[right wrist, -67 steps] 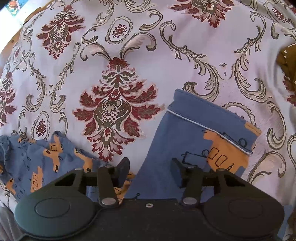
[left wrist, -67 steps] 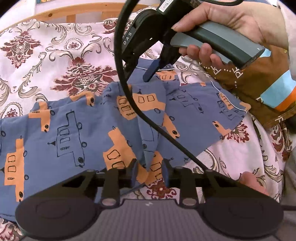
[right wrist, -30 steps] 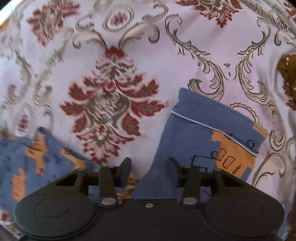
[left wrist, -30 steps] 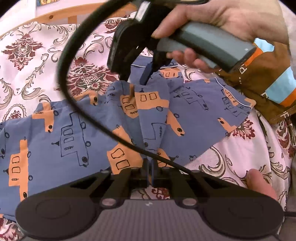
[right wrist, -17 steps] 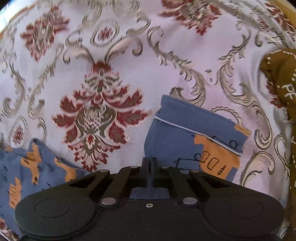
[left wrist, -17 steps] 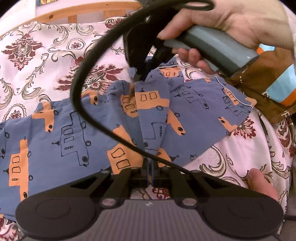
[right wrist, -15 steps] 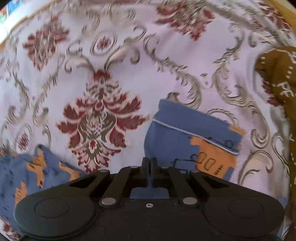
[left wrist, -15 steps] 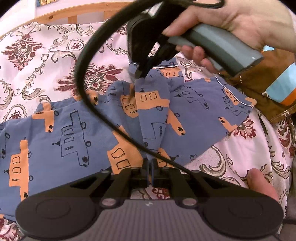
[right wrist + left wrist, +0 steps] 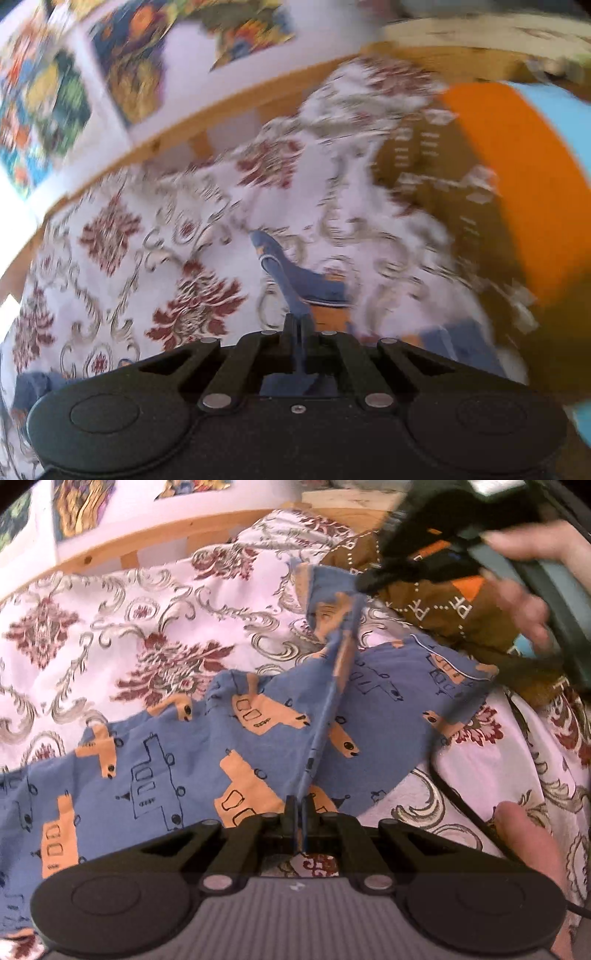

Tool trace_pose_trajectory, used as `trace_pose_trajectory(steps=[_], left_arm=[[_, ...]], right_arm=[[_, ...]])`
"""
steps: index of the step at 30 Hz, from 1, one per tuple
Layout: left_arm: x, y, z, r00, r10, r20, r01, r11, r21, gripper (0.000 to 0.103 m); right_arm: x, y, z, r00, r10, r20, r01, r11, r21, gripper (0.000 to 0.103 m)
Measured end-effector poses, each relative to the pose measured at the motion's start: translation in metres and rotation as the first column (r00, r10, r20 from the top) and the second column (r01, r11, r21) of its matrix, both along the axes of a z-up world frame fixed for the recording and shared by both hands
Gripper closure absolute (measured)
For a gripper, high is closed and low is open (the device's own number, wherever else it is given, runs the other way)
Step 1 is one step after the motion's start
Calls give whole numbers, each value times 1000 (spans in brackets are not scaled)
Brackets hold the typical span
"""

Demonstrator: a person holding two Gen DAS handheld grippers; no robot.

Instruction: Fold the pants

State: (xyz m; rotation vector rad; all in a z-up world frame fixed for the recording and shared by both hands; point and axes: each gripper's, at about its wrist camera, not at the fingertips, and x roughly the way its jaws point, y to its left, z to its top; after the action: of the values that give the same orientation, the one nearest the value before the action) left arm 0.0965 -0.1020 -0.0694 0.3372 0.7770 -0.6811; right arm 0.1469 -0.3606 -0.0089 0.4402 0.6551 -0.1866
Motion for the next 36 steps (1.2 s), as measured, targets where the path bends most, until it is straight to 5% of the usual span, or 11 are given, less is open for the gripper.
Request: trace_pose_trajectory(steps=[9, 32, 35, 36], left_arm=[[-11, -8, -3, 997, -73, 34, 71, 996, 58, 101], [-17, -16, -17, 990, -141, 18, 136, 976, 172, 101], [-14, -16, -18, 990, -140, -4, 139, 976, 168, 97], [-13, -14, -17, 990, -141, -12, 141, 977, 157, 89]], right_arm=[[-79, -17, -45, 979, -206, 2, 204, 973, 104, 103], [-115, -12, -74, 958, -266, -102, 276, 956, 101, 103], [-115, -14, -78, 956, -267, -121, 281, 951, 126, 95], [-117, -14, -79, 955, -271, -121, 286, 949, 133, 92]])
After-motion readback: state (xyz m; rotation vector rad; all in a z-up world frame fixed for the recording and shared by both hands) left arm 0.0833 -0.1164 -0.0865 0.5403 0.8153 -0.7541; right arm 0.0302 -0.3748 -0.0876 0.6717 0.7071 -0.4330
